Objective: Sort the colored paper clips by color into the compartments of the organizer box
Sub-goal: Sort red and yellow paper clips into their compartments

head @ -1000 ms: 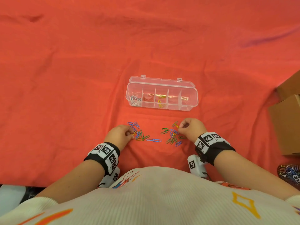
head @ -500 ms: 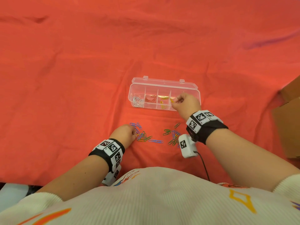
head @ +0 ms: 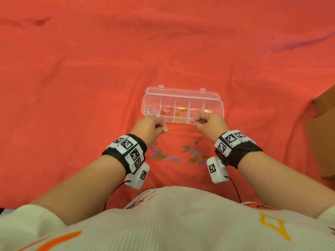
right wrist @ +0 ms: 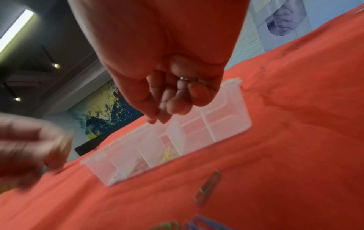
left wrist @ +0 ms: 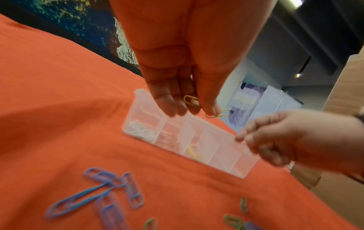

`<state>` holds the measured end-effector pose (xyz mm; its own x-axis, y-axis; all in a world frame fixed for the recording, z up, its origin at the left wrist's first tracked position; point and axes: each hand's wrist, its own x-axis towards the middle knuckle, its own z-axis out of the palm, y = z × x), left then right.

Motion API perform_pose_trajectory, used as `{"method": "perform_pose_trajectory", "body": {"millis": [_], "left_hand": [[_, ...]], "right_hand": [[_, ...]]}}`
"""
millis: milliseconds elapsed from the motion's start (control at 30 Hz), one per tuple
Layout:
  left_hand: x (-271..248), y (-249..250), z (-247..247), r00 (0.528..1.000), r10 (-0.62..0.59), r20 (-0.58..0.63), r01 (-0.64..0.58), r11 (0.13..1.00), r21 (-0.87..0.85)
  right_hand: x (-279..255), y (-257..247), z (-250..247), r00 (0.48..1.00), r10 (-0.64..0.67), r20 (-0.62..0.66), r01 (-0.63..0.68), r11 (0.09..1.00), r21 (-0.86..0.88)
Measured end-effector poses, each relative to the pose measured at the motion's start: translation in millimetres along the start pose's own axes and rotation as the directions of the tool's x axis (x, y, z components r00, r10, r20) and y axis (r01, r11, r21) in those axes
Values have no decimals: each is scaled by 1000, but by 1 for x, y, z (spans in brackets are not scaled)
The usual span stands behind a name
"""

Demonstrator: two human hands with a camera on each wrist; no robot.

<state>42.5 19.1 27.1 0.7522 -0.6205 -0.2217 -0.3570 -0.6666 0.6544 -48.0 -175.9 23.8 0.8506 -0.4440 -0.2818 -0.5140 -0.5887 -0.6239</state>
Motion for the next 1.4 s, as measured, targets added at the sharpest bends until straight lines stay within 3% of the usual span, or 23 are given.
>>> {"method": "perform_pose_trajectory", "body": {"millis": [100, 200, 400, 533, 733, 967, 1100, 1233, 1400], "left_hand": [[19, 20, 0, 996, 44, -81, -46, 998, -32], [37, 32, 4, 995, 47, -83, -50, 998, -31], [62, 45, 12, 996, 19, -89, -26, 997, -71], [71, 51, 15, 997, 13, -82, -25, 989, -149], [75, 48, 18, 999, -17, -40, 14, 997, -81], [55, 32, 13, 995, 69, -75, -75, 994, -79], [28, 8, 7, 988, 157, 9, -157, 988, -5], [4, -30, 7, 988, 70, 137, -84, 991, 100], [-20, -57, 16, 979, -31, 203, 15, 997, 80]], "right_hand": [[-9, 18, 6, 994, 45, 101, -39, 997, -66], [-18, 33, 13, 956, 114, 269, -74, 985, -154], [-33, 47, 21, 938, 98, 331, -41, 984, -176], [-35, 52, 25, 951, 85, 296, -20, 976, -218], [-35, 53, 26, 963, 83, 256, -24, 974, -227], [-34, 51, 29, 953, 129, 274, -49, 959, -278], [-35, 48, 31, 948, 154, 278, -71, 955, -287], [-37, 46, 31, 943, 174, 282, -85, 950, -302], [-39, 43, 32, 938, 201, 283, -97, 935, -342]]}}
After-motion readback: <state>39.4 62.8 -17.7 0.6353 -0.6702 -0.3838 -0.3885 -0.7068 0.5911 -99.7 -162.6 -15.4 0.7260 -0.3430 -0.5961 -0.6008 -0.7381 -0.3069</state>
